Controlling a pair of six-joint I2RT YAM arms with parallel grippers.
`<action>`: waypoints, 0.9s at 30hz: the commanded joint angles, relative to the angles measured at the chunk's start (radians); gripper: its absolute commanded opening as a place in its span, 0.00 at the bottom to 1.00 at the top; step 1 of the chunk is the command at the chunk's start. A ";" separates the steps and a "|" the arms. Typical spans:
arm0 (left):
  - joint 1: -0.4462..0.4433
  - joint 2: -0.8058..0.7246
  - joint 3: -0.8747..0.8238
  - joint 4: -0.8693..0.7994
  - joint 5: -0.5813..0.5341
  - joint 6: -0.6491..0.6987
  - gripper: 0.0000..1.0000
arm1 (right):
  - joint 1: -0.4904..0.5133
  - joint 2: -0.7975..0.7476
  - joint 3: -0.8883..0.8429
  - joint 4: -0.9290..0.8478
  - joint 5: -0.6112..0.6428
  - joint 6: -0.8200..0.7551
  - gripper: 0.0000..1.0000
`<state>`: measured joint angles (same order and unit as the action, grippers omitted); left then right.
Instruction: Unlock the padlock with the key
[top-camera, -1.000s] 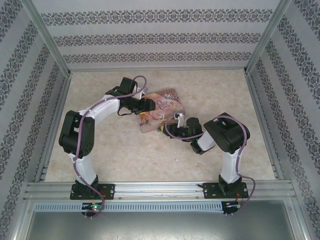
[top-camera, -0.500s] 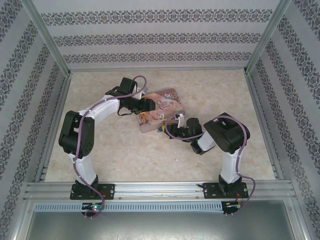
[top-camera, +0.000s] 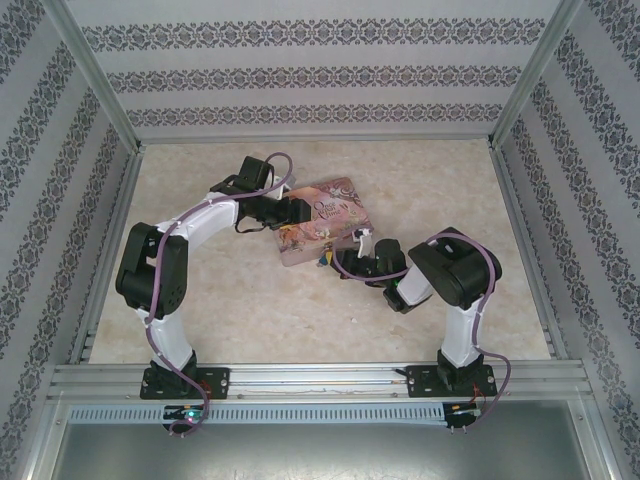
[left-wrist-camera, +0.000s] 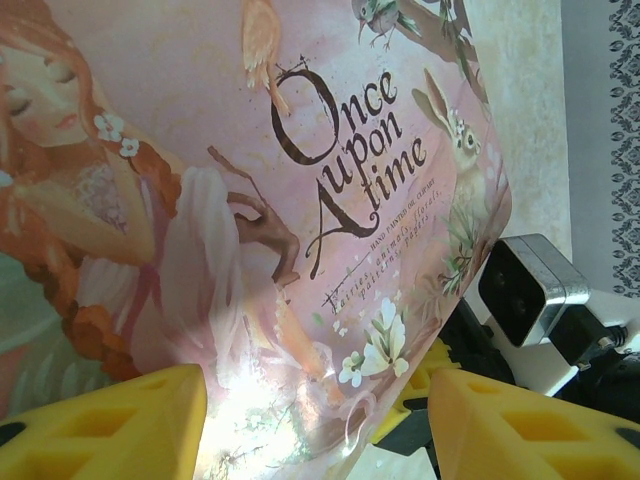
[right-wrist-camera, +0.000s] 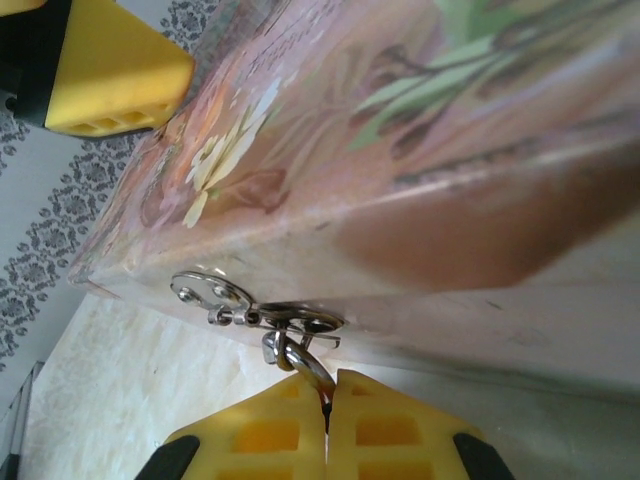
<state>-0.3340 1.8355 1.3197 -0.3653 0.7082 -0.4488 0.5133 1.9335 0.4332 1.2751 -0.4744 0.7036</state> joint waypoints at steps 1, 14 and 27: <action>-0.016 0.003 -0.049 -0.040 0.002 -0.017 0.61 | 0.003 -0.051 0.001 0.109 0.037 0.052 0.00; -0.015 0.004 -0.062 -0.021 0.013 -0.028 0.61 | -0.004 -0.057 0.016 0.110 0.120 0.240 0.00; -0.015 0.008 -0.063 -0.020 0.015 -0.025 0.61 | -0.026 -0.082 0.022 0.110 0.134 0.319 0.00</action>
<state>-0.3340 1.8275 1.2953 -0.3218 0.7269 -0.4568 0.4988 1.9041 0.4282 1.2678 -0.3622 0.9966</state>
